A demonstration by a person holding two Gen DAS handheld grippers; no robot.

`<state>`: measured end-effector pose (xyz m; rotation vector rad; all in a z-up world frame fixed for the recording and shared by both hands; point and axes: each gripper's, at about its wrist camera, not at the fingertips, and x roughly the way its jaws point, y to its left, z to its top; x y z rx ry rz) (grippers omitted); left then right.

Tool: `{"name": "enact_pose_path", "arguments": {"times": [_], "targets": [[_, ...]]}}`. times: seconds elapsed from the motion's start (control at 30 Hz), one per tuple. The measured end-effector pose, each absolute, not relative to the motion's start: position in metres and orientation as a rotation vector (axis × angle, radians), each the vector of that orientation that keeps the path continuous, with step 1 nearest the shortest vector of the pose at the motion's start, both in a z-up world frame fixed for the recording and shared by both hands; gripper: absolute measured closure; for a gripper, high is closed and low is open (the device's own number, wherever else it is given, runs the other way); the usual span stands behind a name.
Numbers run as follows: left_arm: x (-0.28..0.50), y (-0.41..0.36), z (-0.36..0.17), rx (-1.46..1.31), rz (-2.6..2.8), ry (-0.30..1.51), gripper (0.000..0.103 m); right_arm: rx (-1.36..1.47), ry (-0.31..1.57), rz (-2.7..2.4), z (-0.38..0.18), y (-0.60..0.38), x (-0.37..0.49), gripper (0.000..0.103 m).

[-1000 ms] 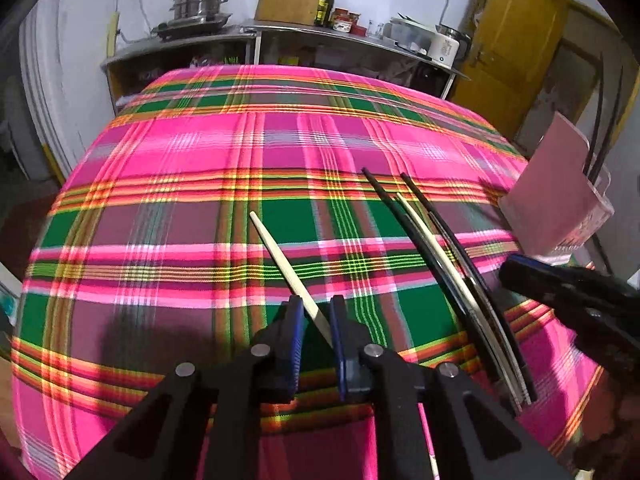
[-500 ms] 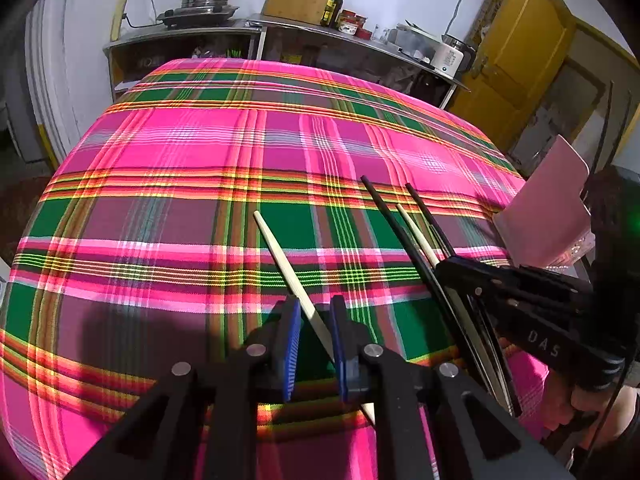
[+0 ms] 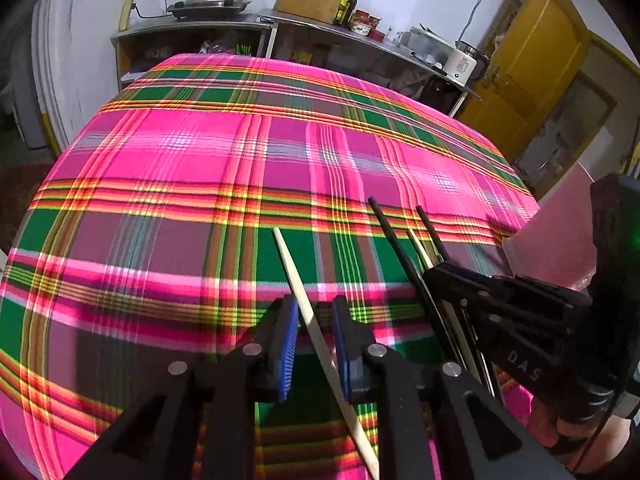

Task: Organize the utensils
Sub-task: 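Lift both wooden chopsticks upright and carry them over the pink holder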

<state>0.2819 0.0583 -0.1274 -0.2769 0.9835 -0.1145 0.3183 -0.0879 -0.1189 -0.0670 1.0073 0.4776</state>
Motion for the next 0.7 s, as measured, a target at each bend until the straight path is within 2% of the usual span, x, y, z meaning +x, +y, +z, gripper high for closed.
{"name": "enact_pose_path", "arguments": {"times": [0.47,0.53,0.7], "targets": [[0.307,0.061,-0.129,-0.252,-0.12,1.004,0.086,-0.095,1.04,0.482,-0.118,-0.079,0.334,0.094],[0.31,0.06,-0.129,-0.235,-0.112,1.006,0.092,-0.096,1.041,0.484,-0.118,-0.077,0.336,0.094],[0.312,0.059,-0.128,-0.219,-0.102,1.006,0.097,-0.092,1.042,0.482,-0.118,-0.078,0.337,0.097]]}}
